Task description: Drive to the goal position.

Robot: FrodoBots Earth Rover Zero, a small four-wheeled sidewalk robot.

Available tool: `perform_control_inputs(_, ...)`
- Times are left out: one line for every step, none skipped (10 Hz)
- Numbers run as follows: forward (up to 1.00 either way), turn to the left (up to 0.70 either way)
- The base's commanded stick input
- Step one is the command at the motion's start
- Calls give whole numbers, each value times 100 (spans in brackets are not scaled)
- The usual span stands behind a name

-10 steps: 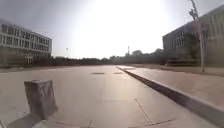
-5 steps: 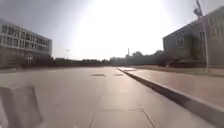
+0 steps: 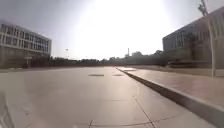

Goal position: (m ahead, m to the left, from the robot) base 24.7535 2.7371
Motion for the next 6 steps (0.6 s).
perform_control_inputs(70, 0)
perform_control_inputs(70, 0)
perform_control_inputs(70, 0)
perform_control_inputs(70, 0)
perform_control_inputs(70, 0)
perform_control_inputs(70, 0)
